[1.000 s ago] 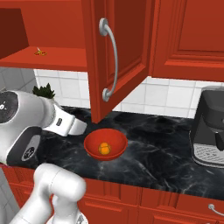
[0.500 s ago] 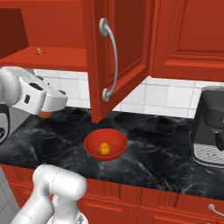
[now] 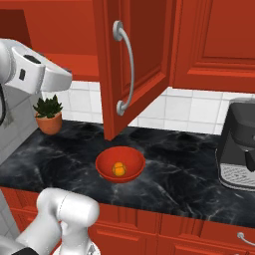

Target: Open the cabinet. Pick the orange and pear from the cabinet and place them into the bowl. Then close the cabinet.

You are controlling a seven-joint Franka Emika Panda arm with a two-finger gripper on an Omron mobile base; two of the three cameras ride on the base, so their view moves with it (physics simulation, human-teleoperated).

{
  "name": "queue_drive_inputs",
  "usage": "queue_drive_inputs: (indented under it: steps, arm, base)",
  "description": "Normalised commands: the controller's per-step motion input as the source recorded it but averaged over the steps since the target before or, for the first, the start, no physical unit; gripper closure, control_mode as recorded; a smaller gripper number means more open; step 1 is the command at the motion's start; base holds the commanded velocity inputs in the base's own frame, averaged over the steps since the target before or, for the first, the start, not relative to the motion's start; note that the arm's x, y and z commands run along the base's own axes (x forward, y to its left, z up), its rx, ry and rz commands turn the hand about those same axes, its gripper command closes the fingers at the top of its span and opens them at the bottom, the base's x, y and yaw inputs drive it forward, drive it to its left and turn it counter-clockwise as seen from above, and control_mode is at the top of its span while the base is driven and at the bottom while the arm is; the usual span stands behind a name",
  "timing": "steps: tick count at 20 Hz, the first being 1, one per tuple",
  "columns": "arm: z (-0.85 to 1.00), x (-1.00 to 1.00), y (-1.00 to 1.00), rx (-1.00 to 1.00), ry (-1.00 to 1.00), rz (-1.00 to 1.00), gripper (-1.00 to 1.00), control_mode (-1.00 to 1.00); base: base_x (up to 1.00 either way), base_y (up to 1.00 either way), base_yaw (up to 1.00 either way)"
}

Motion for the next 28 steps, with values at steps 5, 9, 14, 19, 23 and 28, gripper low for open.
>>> queue_drive_inputs:
  steps: [5, 9, 14, 19, 23, 28]
  arm:
    - [-0.02, -0.02, 0.05, -0.05, 0.01, 0.05, -1.0, -1.0]
    - [-0.01, -0.03, 0.19, -0.1, 0.06, 0.13, -1.0, -1.0]
    - [-0.19, 0.01, 0.16, -0.09, 0.03, 0.1, -1.0, -1.0]
    - [-0.21, 0.17, 0.02, -0.08, 0.0, 0.0, -1.0, -1.0]
    - [-0.18, 0.43, 0.01, -0.08, 0.0, 0.0, -1.0, -1.0]
    - [-0.08, 0.57, 0.0, -0.03, 0.0, 0.0, -1.0, -1.0]
  base:
    - [0.0, 0.0, 0.0]
    - [0.0, 0.0, 0.0]
    - [0.0, 0.0, 0.0]
    - [0.0, 0.0, 0.0]
    - [0.0, 0.0, 0.0]
    - [0.0, 0.0, 0.0]
